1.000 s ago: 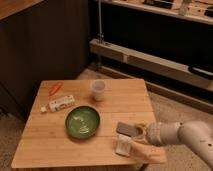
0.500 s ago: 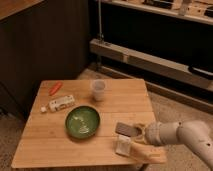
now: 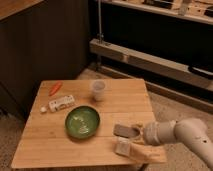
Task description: Place the eraser on the white sponge
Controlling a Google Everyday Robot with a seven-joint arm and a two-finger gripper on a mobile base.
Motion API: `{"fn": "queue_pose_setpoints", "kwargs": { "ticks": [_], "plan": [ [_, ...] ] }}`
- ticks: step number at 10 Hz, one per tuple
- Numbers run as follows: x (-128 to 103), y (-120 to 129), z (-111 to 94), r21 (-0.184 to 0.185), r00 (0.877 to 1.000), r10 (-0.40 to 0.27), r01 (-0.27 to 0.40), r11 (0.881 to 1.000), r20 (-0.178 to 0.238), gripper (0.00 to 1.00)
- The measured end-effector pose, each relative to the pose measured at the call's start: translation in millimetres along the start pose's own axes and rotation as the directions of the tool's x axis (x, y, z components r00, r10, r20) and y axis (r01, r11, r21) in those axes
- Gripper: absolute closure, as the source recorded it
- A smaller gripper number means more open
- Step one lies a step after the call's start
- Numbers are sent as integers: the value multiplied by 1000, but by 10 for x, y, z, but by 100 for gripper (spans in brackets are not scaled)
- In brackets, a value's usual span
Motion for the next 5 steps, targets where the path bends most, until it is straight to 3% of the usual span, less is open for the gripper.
{"fn": "queue_pose_setpoints", "kwargs": {
  "ticks": [2,3,5],
  "plan": [
    [-14,-70,61,25,1000,-4,4,1000,9,100],
    [-15,-134,146,54,1000,-8,7,999,18,100],
    [-104,-190,203,69,998,-5,1,998,58,100]
  ]
}}
